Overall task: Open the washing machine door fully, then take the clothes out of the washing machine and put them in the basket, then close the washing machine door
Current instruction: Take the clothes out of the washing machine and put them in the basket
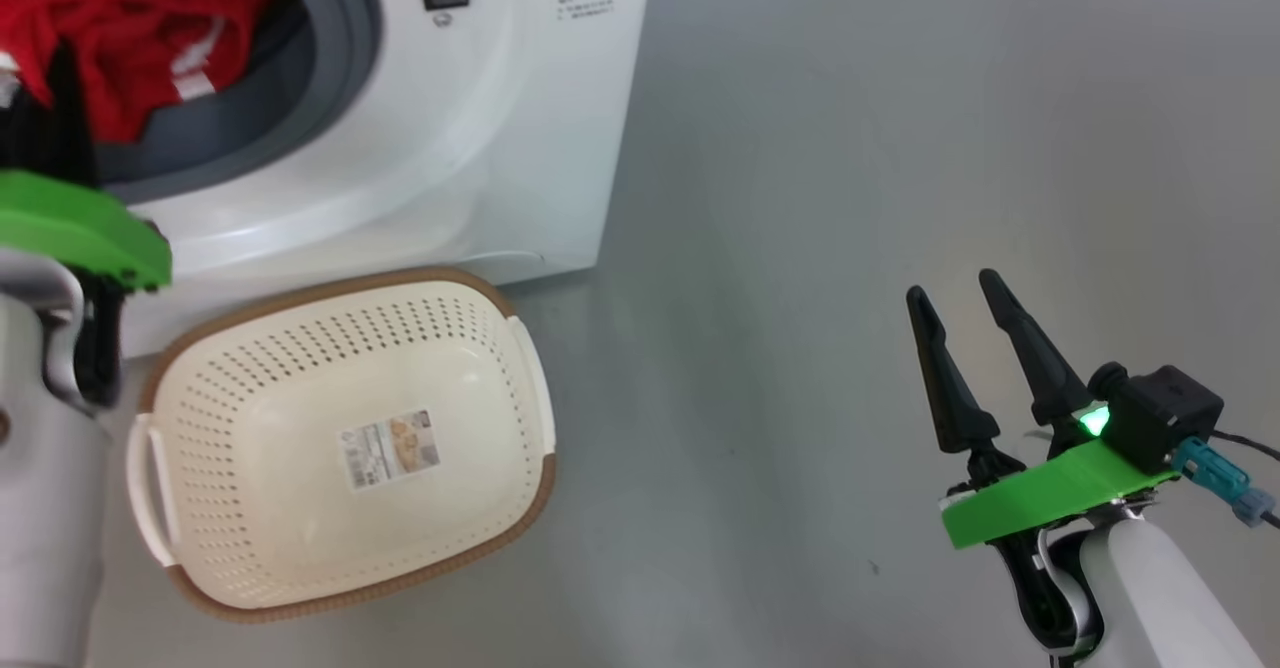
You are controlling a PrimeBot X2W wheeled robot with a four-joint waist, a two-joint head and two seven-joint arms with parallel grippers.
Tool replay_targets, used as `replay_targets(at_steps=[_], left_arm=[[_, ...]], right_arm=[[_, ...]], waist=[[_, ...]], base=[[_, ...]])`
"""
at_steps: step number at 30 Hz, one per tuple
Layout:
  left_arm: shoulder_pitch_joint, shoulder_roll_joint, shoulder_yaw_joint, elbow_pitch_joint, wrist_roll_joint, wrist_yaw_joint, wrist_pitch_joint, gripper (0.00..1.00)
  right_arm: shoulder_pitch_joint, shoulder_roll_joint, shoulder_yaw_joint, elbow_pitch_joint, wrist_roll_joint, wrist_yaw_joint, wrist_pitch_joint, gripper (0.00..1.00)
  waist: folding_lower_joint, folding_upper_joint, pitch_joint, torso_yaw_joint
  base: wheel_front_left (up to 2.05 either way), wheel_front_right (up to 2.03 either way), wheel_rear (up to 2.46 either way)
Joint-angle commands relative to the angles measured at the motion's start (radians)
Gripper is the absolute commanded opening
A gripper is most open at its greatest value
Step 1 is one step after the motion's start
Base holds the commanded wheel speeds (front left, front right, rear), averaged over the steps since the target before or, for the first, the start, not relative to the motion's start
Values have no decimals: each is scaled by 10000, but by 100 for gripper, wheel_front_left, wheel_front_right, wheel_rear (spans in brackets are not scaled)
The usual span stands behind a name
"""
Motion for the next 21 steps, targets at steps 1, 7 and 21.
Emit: replay_targets(at_steps=[1,7,21], left_arm=[[395,373,513,-723,260,33,-120,0],[1322,63,1135,-1983,793,-57,-121,0],[3055,-900,2427,-5720,1899,-339,-121,0]], right_arm=[[218,-161,81,-180,-61,63,-65,100],[423,-218,-27,-160,-66,63,-65,100],[724,-275,-297,-184,-87,63,-65,100]], waist=[[0,0,-398,316],[0,0,-675,528],[0,0,-1030,934]], base=[[0,0,0],[0,0,0],[0,0,0]])
